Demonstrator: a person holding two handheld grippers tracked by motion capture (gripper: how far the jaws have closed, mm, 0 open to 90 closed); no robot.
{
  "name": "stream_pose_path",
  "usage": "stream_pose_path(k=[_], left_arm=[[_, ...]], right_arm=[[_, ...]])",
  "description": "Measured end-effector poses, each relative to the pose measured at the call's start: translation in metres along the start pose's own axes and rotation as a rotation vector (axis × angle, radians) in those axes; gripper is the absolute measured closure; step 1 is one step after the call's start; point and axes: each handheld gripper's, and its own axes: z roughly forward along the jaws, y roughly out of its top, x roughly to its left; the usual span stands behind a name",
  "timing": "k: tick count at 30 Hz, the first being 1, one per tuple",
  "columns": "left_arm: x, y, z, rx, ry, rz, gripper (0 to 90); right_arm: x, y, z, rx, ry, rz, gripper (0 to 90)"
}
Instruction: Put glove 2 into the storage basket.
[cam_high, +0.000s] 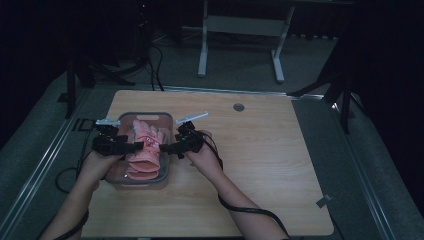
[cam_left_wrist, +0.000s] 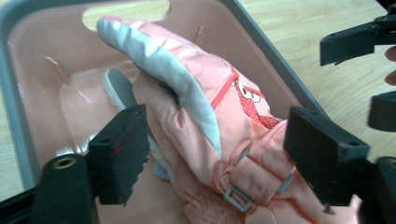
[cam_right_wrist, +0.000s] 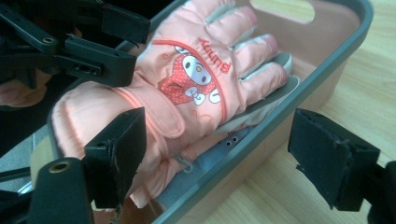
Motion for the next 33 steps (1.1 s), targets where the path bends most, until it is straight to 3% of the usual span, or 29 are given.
stream_pose_path(k=[5,9,14,21,33], left_arm=[[-0.005,0.001,-0.007,-0.018,0.0,0.045,15.8],[-0.01,0.005,-0.018,-0.08,-0.006,0.05,14.5],[-0.028,0.007,-0.031,-0.152,-0.05,0.073,14.4],[-0.066,0.007,-0.029,-0.149,-0.127,0.152,14.4],[-0.123,0.001,-0.014,-0.139,-0.239,0.23,14.4]], right_arm=[[-0.002,-0.001,-0.009,-0.024,0.006,-0.015,17.2],[-0.004,-0.002,-0.014,-0.027,0.011,-0.024,16.4],[-0.003,-0.004,-0.02,-0.028,0.017,-0.037,16.1],[-0.004,-0.01,-0.031,-0.023,0.018,-0.05,16.1],[-0.019,-0.03,-0.049,0.001,0.0,-0.059,16.1]])
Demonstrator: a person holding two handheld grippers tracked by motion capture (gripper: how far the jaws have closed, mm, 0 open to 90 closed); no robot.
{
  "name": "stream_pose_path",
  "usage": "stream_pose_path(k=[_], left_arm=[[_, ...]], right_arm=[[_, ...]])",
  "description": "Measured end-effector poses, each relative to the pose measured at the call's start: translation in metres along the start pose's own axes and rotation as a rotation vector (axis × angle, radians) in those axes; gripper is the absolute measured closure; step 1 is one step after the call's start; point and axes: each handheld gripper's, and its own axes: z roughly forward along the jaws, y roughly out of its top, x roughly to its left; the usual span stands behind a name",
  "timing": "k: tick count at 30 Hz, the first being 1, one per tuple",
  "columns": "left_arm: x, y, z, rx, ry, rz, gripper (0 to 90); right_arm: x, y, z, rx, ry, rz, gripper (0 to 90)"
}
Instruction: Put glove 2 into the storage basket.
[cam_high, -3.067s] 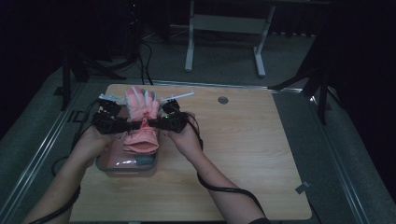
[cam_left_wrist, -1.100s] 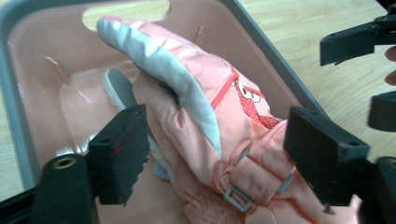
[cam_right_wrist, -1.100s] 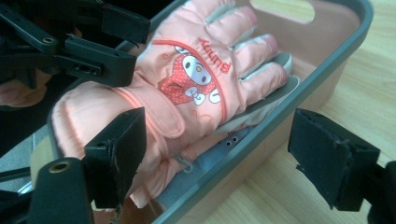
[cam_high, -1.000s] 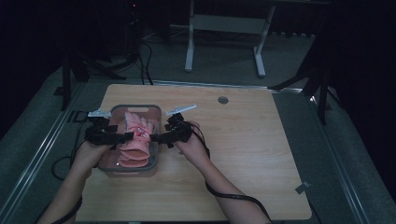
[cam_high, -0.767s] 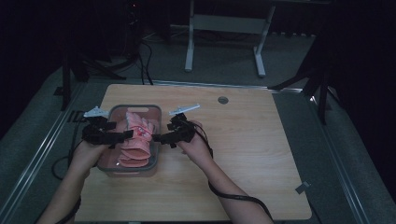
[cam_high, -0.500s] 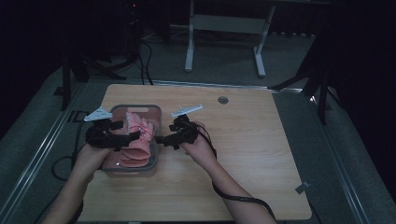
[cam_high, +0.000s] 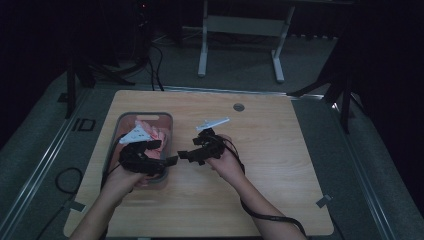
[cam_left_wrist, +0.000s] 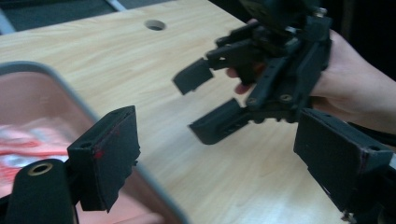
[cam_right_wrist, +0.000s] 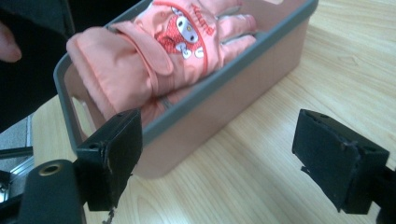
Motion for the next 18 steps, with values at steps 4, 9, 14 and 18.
stream_pose_path(k=[4,9,14,18], left_arm=[[-0.019,-0.003,0.012,0.008,-0.038,0.032,14.4],[-0.036,-0.006,0.025,0.014,-0.067,0.058,14.4],[-0.049,-0.011,0.035,0.024,-0.106,0.084,14.4],[-0.059,-0.015,0.043,0.025,-0.126,0.095,14.5]], right_arm=[[-0.004,-0.01,-0.007,0.001,-0.001,-0.003,16.0],[-0.009,-0.023,-0.014,0.01,-0.003,0.001,16.0],[-0.014,-0.038,-0.019,0.023,-0.003,-0.008,15.9],[-0.018,-0.051,-0.025,0.025,-0.007,-0.012,15.7]])
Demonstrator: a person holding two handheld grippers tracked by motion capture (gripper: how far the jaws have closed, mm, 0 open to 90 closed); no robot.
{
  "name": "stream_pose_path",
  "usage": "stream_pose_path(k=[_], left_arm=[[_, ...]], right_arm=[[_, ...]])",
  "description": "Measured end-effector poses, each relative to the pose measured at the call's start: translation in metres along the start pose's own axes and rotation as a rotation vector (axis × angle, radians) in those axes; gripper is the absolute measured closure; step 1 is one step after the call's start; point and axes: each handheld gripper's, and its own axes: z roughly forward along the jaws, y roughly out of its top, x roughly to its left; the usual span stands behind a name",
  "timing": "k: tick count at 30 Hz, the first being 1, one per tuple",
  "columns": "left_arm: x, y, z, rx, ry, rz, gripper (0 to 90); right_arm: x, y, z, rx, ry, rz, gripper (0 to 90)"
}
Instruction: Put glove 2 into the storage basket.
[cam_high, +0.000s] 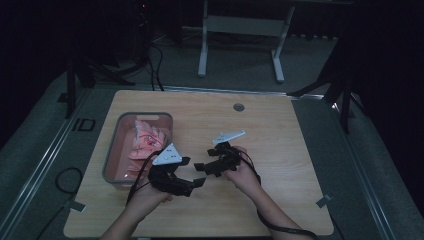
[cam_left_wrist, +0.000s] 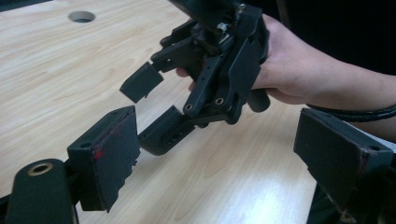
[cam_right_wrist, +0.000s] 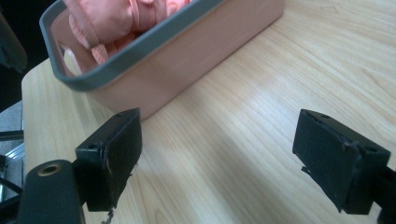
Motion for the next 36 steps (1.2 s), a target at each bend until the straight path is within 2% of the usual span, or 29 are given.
stream_pose_path(k=[2,3,6,10,19,20,25,27,30,36], left_arm=[[-0.004,-0.002,0.005,-0.001,-0.018,0.008,14.4],[-0.007,-0.004,0.008,-0.003,-0.024,0.024,14.5],[-0.012,-0.009,0.017,0.006,-0.026,0.055,14.5],[-0.014,-0.016,0.028,0.023,-0.059,0.038,14.5],[-0.022,-0.028,0.045,0.072,-0.09,0.05,14.4],[-0.024,-0.032,0.051,0.086,-0.096,0.052,14.4],[-0.026,-0.04,0.064,0.111,-0.111,0.058,14.4],[-0.026,-0.044,0.068,0.117,-0.127,0.059,14.4],[-0.023,-0.049,0.073,0.098,-0.142,0.041,14.4],[-0.021,-0.057,0.083,0.114,-0.127,0.082,14.4]], right_arm=[[-0.001,-0.005,-0.002,0.003,0.001,0.003,15.7],[-0.002,-0.008,-0.004,0.004,0.001,0.002,15.7],[-0.004,-0.015,-0.008,0.005,0.0,-0.007,15.7],[-0.008,-0.024,-0.011,0.013,-0.002,0.0,15.6],[-0.014,-0.042,-0.018,0.006,-0.003,-0.002,14.3],[-0.014,-0.045,-0.019,0.009,0.001,0.001,14.3],[-0.02,-0.06,-0.02,0.014,-0.004,0.007,14.2],[-0.022,-0.064,-0.02,0.008,-0.015,-0.001,14.3],[-0.025,-0.071,-0.021,0.009,-0.015,-0.002,14.2],[-0.03,-0.082,-0.023,0.004,-0.043,-0.016,14.2]])
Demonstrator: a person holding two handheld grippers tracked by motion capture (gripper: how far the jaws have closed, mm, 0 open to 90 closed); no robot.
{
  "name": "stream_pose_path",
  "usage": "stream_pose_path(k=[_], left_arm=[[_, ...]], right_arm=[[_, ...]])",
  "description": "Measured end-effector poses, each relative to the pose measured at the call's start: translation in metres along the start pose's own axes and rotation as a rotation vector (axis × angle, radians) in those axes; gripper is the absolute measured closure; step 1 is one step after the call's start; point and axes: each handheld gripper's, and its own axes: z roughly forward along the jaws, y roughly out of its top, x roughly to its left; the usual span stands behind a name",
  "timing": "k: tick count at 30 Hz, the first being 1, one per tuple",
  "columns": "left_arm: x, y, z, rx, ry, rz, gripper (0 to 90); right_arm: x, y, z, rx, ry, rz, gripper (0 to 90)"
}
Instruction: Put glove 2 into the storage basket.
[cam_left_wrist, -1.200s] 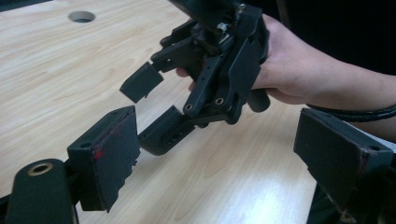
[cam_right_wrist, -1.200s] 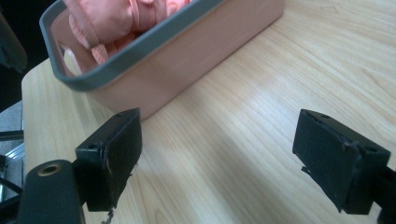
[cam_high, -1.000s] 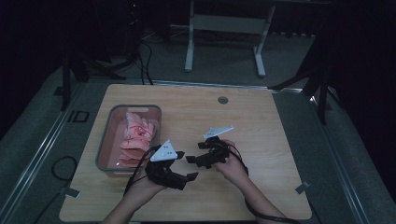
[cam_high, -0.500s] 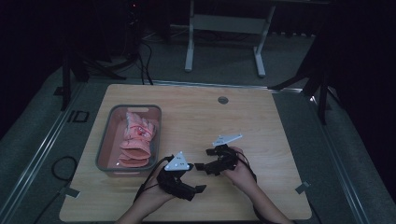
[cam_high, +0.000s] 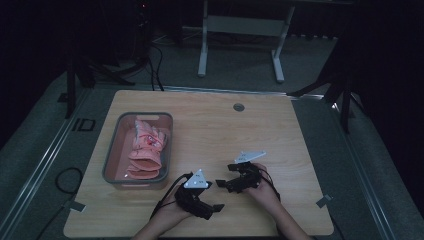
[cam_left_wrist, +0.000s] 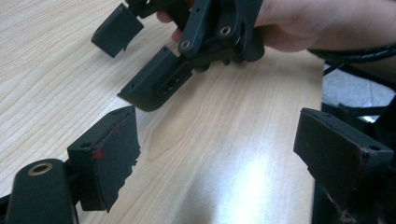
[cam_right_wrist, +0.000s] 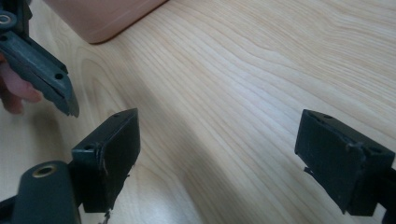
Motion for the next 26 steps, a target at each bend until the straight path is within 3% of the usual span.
stream_pose_path(k=[5,14,26], left_arm=[[0.0,-0.005,0.007,-0.005,-0.022,-0.005,14.4],[0.0,-0.015,0.013,-0.016,0.01,0.034,14.4],[-0.001,-0.019,0.014,-0.006,0.022,0.039,14.4]], right_arm=[[0.0,-0.006,-0.002,-0.008,0.002,-0.058,14.1],[-0.002,-0.014,-0.004,-0.031,-0.011,-0.081,14.2],[-0.004,-0.015,-0.003,-0.033,-0.027,-0.081,14.2]])
